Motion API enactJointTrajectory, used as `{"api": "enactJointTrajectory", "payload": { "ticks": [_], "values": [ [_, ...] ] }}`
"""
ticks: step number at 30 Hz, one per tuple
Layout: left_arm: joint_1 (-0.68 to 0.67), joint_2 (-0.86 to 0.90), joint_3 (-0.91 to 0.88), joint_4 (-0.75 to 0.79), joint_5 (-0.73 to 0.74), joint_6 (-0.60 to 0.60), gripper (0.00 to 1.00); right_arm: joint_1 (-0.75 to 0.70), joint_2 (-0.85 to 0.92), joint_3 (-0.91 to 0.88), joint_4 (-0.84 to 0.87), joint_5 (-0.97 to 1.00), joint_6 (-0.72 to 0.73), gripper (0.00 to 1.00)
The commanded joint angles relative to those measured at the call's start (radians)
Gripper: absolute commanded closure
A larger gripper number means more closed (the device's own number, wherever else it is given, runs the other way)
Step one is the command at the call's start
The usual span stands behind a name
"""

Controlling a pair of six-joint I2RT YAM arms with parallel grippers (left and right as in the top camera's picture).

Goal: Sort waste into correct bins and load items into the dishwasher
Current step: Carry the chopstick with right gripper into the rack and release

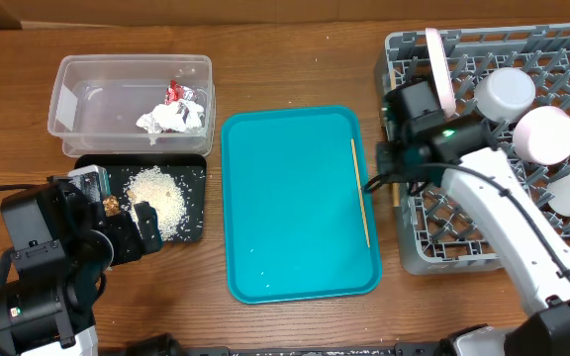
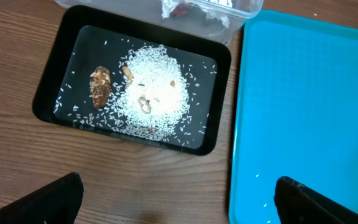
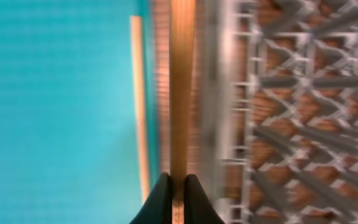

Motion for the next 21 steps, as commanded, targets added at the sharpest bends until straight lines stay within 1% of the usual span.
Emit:
{"api": "enactJointTrajectory", "payload": {
  "ticks": [1,4,7,10,14,19,21],
  "values": [
    [0.008,-0.005,0.000,0.003,0.014,-0.007,0.00,-0.068,-0.003,0.010,-0.017,0.021,-0.112,0.96],
    [0.008,-0.005,0.000,0.003,0.014,-0.007,0.00,-0.127,-0.003,0.008,-0.038,0.019,-0.153,0.96],
    [0.008,-0.005,0.000,0.003,0.014,-0.007,0.00,-0.152,-0.003,0.008,-0.039,0.019,-0.158,0.96],
    [0.008,-0.005,0.000,0.003,0.014,-0.007,0.00,-0.157,0.001,0.008,-0.042,0.019,-0.210,0.96],
    [0.008,-0.005,0.000,0.003,0.014,-0.007,0.00,-0.157,0.002,0.006,-0.037,0.015,-0.222,0.96],
    [0.008,-0.005,0.000,0.003,0.014,-0.007,0.00,-0.157,0.003,-0.009,-0.034,-0.042,-0.290,0.96],
    [0.008,-0.005,0.000,0.003,0.014,-0.007,0.00,-0.157,0.003,-0.029,-0.021,-0.042,-0.289,0.96]
  ]
}}
